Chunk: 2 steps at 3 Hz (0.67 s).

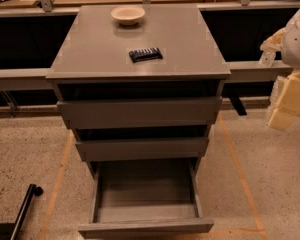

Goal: Close bottom drawer

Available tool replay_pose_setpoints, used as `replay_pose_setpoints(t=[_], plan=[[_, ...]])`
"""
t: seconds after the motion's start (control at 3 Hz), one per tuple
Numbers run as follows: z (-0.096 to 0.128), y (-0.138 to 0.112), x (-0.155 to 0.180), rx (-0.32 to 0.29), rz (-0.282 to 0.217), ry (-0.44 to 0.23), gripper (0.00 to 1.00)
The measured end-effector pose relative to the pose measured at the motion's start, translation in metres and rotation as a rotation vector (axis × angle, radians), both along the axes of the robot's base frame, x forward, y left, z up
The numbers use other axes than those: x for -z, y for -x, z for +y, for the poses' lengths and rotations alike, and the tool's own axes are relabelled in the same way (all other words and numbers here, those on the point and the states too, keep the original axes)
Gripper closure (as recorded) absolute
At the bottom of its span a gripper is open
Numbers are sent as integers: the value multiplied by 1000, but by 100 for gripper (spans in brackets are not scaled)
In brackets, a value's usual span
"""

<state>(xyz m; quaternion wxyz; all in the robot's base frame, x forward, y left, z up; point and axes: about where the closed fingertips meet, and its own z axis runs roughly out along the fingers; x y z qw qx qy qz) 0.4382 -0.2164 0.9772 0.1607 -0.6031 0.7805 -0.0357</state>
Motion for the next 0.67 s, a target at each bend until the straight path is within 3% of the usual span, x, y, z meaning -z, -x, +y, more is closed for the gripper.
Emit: replay_pose_setpoints(t=[0.33, 0.67], plan=[[0, 0, 0, 0, 0, 0, 0], [1, 0, -2, 0, -10, 0, 15]])
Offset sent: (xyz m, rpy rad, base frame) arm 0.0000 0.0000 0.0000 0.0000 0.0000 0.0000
